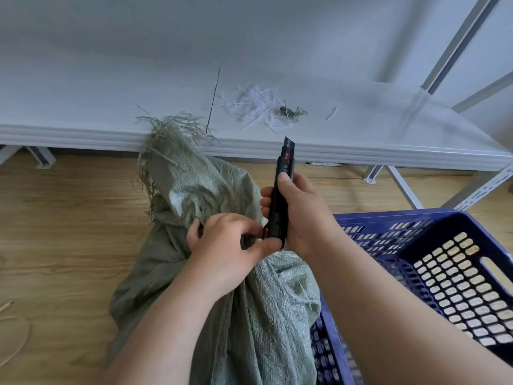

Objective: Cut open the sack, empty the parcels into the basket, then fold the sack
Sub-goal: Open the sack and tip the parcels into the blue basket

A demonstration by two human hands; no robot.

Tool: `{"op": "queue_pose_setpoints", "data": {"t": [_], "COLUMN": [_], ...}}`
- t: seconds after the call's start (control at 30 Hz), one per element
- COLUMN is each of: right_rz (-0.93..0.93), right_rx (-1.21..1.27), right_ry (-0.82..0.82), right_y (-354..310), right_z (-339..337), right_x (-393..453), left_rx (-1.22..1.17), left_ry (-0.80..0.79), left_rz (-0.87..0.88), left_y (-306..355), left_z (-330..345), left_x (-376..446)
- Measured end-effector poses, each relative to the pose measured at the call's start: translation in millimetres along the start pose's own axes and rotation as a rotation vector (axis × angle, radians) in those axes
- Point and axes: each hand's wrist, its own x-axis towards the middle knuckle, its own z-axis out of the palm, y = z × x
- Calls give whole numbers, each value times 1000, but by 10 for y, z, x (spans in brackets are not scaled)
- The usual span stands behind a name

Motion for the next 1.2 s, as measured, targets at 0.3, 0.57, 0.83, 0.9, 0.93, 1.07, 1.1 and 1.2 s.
{"op": "queue_pose_setpoints", "data": {"t": [0.3,0.57,0.83,0.9,0.93,1.07,1.1,1.2], "right_rz": [29,179,135,101,68,-82,-117,-158], "right_rx": [-68,162,34,-54,-141,-563,-666,-936], "right_ry": [-69,-136,-215,-167,-119,1,15,33], "right_y": [-49,16,-35,-124,-163,-219,-195,-73], "right_z": [60,29,-49,-3,23,130,144,120], "right_x": [-44,-122,-138,-110,-85,-5,10,75], "left_rx": [-59,-124,-11,4,-45,-390,-498,-822], "left_ry": [235,310,219,153,134,517,592,387], "left_rz": [85,71,45,74,87,-109,-257,-667], "left_y": [49,76,114,108,102,-74,-148,-383], "left_z": [146,146,100,36,-3,-138,-186,-206], "left_x": [-26,-38,-94,-104,-116,-72,-41,44]}}
